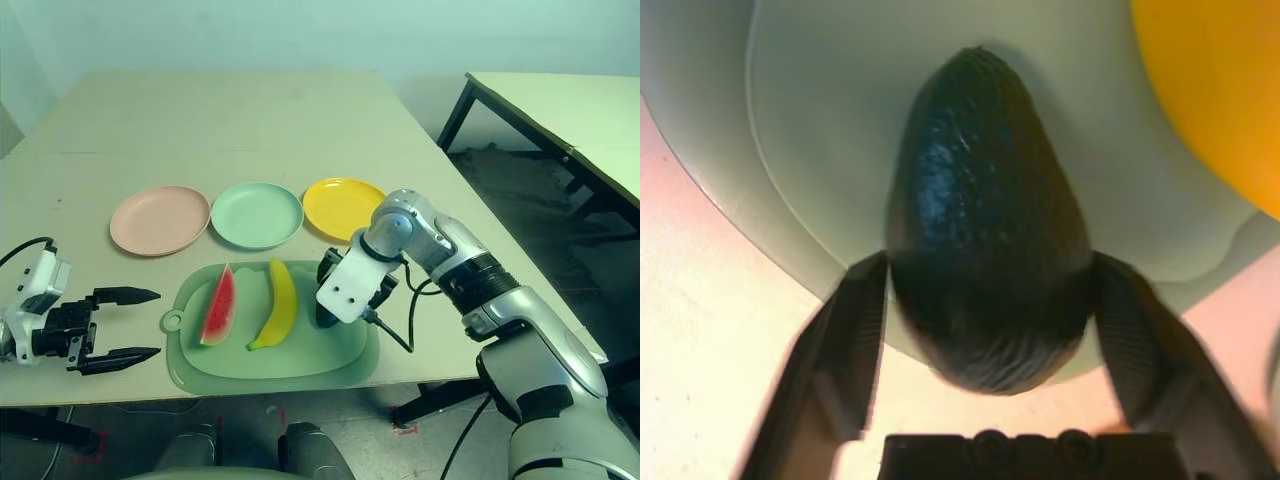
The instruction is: Place the fruits into color-matched plates.
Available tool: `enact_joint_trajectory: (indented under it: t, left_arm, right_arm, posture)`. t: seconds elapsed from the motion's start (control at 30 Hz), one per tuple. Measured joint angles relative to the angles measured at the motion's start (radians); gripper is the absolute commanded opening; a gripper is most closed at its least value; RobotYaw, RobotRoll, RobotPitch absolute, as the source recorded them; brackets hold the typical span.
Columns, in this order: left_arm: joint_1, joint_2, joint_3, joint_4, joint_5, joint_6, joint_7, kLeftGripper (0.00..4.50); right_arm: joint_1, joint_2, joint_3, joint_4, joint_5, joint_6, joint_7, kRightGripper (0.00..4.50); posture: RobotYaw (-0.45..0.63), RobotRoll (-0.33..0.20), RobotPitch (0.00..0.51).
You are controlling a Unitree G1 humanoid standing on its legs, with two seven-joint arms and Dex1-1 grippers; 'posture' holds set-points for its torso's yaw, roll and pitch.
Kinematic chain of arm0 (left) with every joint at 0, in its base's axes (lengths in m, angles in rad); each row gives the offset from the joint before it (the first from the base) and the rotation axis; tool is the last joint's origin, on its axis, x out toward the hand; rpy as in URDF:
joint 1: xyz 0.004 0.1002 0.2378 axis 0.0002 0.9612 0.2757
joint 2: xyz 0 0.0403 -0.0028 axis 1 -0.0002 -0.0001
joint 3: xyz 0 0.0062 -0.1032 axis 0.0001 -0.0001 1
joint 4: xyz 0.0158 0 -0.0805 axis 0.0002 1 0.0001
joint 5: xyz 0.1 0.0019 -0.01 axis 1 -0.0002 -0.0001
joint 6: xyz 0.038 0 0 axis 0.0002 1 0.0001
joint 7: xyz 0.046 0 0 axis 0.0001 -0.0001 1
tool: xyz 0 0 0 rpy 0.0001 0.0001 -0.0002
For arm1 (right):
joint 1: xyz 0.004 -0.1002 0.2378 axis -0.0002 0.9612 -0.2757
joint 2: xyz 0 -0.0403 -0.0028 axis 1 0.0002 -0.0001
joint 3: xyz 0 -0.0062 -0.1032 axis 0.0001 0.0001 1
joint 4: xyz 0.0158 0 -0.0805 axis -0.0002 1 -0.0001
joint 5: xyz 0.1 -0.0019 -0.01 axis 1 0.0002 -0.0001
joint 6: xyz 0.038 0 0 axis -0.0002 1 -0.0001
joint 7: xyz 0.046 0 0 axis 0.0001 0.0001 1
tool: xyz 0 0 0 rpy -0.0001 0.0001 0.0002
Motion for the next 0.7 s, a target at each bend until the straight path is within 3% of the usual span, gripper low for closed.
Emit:
enact_joint_trajectory:
  t: [0.33,0.53,0.7]
  left_arm:
    - [-0.018,-0.009,0.004,0.024,0.002,-0.003,0.006,4.50]
    - [-0.044,-0.030,0.008,0.011,-0.024,0.079,0.085,4.50]
    - [-0.121,-0.059,0.000,-0.033,0.002,0.157,0.232,4.50]
  right_arm:
    - [-0.025,0.034,-0.005,0.030,0.014,0.081,0.015,3.07]
    - [-0.290,0.177,-0.078,0.277,0.028,0.148,-0.051,3.07]
    - [-0.477,0.345,-0.110,0.585,0.001,0.152,-0.234,3.07]
  posture:
    - [0.05,0.000,0.028]
    - [0.05,0.000,0.025]
    - [0.07,0.000,0.025]
